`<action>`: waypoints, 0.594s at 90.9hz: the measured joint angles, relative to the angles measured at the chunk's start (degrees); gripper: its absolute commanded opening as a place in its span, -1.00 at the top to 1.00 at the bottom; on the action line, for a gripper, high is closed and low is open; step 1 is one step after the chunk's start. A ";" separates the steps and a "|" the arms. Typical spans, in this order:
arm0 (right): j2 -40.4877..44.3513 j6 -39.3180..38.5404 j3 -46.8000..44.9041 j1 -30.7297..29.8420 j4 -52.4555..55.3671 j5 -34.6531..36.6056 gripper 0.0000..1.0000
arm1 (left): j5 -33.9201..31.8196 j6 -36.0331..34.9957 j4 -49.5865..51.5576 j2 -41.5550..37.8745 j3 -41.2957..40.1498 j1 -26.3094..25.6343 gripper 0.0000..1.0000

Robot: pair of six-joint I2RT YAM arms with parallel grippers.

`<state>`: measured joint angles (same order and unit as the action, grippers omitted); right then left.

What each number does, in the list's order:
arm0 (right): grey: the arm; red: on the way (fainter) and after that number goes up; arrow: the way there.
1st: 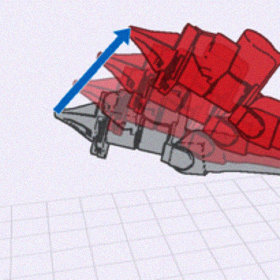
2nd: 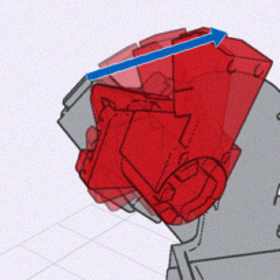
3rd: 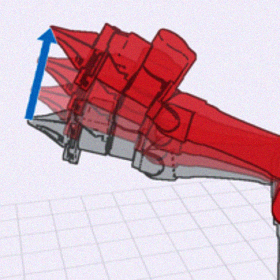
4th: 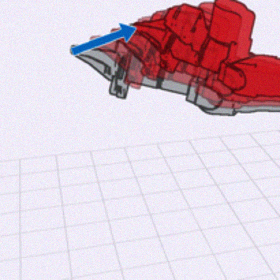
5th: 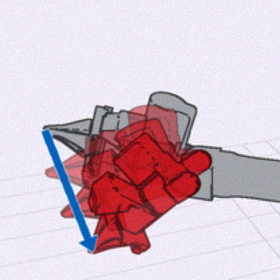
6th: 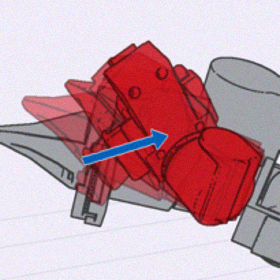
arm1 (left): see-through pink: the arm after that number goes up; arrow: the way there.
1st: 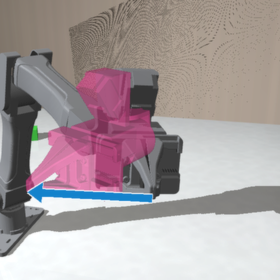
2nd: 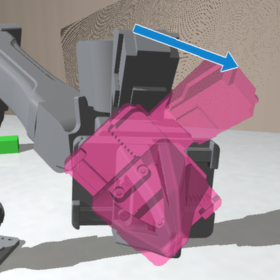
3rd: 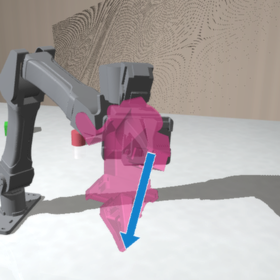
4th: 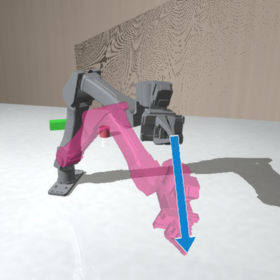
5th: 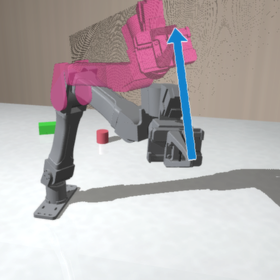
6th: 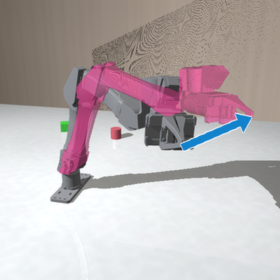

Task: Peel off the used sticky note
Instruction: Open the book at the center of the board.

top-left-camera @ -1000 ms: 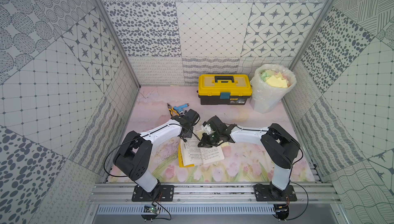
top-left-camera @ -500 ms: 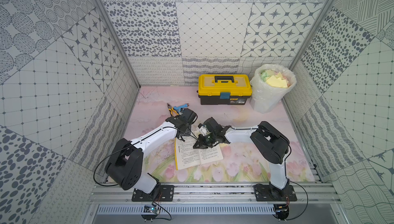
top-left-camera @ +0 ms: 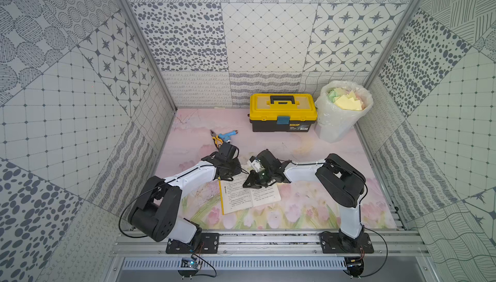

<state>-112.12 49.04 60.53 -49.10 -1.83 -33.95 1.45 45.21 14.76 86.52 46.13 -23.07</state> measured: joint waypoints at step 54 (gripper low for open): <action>13.81 1.53 -7.69 8.33 6.27 6.67 0.37 | 15.19 6.97 -12.35 5.35 0.68 1.55 0.64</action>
<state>-98.30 50.57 52.84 -40.77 4.45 -27.29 16.64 52.18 2.42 91.88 46.81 -21.52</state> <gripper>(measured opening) 0.307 0.198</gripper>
